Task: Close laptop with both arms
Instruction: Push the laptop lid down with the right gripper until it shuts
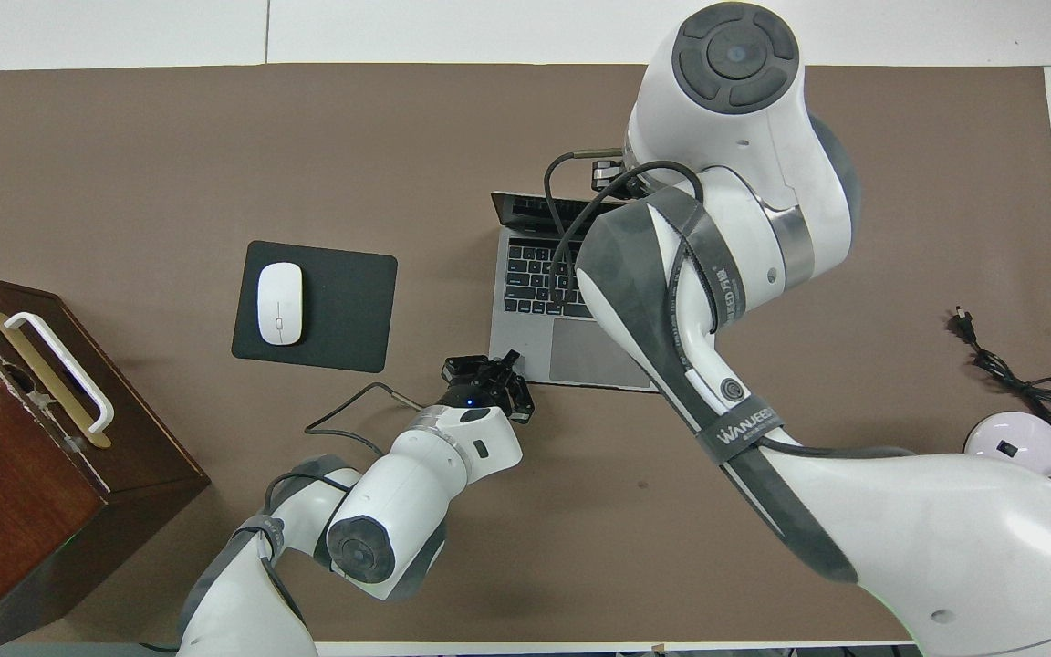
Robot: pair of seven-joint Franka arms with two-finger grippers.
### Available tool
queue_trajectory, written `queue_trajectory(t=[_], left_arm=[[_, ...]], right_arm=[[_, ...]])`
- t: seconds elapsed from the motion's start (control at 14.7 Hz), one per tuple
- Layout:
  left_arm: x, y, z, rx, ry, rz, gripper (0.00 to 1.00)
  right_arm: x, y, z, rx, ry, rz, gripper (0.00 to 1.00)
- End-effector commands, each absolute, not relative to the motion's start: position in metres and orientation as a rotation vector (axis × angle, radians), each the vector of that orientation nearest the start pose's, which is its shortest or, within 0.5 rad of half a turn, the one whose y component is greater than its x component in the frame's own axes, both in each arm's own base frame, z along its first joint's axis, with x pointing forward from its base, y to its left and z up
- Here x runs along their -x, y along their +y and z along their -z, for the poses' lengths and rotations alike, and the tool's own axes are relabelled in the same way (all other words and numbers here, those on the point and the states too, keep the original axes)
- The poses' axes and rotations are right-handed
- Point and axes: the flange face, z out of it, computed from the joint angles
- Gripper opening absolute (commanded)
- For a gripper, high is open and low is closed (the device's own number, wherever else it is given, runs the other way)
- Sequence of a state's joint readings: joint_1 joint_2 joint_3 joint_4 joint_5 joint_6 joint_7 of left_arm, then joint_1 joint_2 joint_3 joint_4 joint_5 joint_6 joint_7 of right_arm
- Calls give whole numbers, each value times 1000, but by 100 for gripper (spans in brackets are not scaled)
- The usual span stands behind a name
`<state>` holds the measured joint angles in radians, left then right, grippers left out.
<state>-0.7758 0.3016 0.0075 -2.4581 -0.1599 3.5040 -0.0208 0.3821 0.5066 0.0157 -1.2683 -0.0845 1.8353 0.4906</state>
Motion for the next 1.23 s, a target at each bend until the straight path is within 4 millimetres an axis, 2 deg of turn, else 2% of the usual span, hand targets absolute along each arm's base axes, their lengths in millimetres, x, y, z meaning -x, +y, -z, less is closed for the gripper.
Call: queue_trajectory(t=[0.0, 0.27, 0.54, 1.16], left_arm=[[-379, -334, -241, 3068, 960, 1040, 0], [-380, -329, -242, 3053, 976, 1040, 0], [-379, -330, -241, 3042, 998, 1038, 0], [-378, -328, -238, 3036, 1009, 1026, 0]], right_arm=[[-640, 252, -461, 3180, 57, 11, 0], [-634, 239, -449, 3187, 43, -23, 0], [-634, 217, -434, 3146, 22, -73, 0], [-625, 208, -384, 3144, -38, -66, 0]])
